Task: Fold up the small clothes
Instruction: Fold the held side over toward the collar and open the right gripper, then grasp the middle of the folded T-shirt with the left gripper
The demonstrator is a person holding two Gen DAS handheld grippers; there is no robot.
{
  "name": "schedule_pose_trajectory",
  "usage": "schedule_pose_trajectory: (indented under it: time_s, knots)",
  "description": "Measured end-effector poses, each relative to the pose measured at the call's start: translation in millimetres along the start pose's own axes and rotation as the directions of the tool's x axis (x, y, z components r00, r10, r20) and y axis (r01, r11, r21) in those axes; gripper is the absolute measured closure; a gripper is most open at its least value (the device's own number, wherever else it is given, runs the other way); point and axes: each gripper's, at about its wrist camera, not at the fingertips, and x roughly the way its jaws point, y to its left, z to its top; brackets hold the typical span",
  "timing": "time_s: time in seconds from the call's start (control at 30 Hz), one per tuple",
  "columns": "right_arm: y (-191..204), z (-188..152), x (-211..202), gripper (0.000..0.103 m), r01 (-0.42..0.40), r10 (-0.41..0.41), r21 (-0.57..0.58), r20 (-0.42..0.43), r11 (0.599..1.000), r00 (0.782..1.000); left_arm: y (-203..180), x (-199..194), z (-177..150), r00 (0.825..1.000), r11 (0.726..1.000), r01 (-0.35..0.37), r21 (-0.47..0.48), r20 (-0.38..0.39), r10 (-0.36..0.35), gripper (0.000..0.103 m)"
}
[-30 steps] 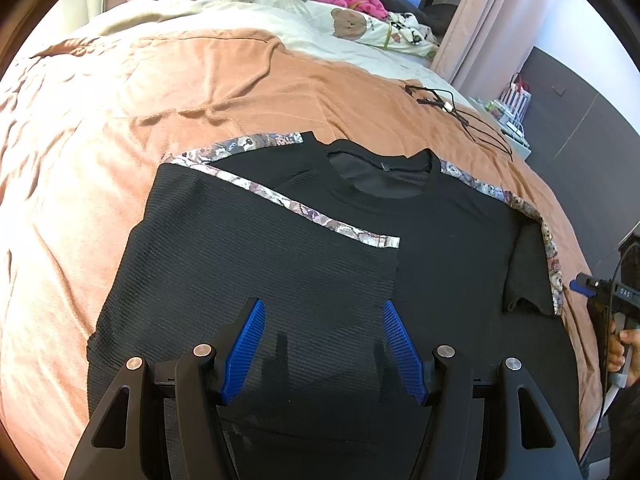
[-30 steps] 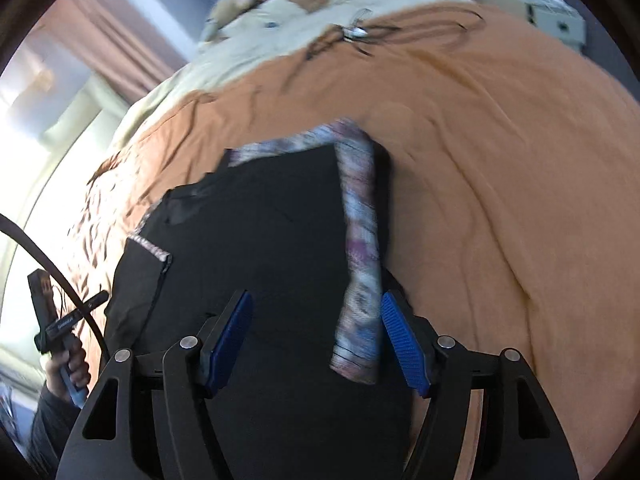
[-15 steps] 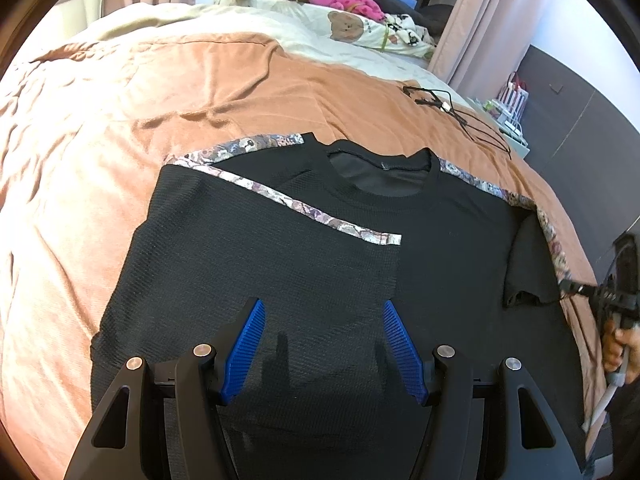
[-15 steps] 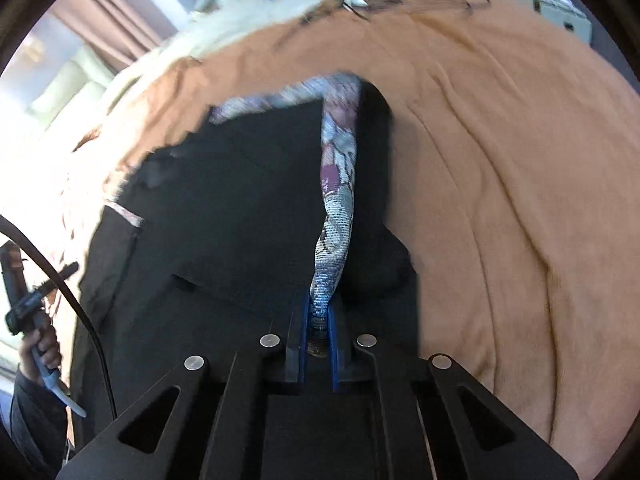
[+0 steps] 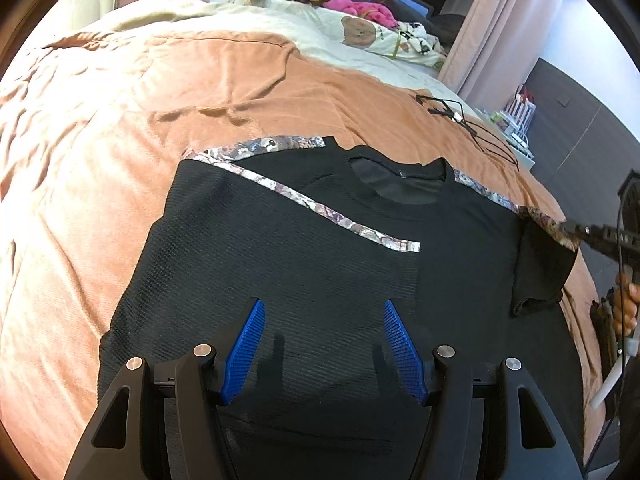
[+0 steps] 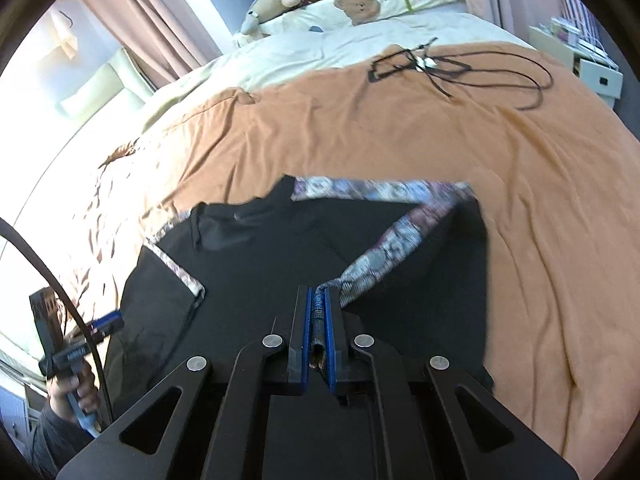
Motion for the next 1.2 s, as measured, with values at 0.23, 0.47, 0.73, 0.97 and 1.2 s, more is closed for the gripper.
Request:
schedule_pose_trajectory:
  time_s: [0.23,0.47,0.73,0.97,1.2]
  knots:
    - [17,11,38,0.102,-0.027,0.027,0.002,0.003,1.0,1.0,3,2,1,1.0,1.0,0.002,0.001,0.002,-0.002,0.039]
    - [26,23,58,0.101,-0.057,0.056,0.024,0.061,0.998,0.997,5,4,3,1.0,1.0,0.001,-0.008,-0.001,-0.001,0.039]
    - [28,12,51,0.05,-0.085,0.084,0.005,0.102,0.996,0.991,-10,6,8,1.0,1.0,0.003,0.007,-0.002,-0.003,0.039]
    - [-6,-8,28,0.05,-0.038,0.037,0.009,0.057,0.999,0.998,-48,14,11,0.999,0.999,0.041,0.035,-0.012,-0.041,0.039]
    - [-38,-27,-6,0.04,0.017,-0.018,0.003,0.047,1.0,0.999,-96,34,7,0.996,0.995,0.084,0.044,-0.035,-0.083,0.039]
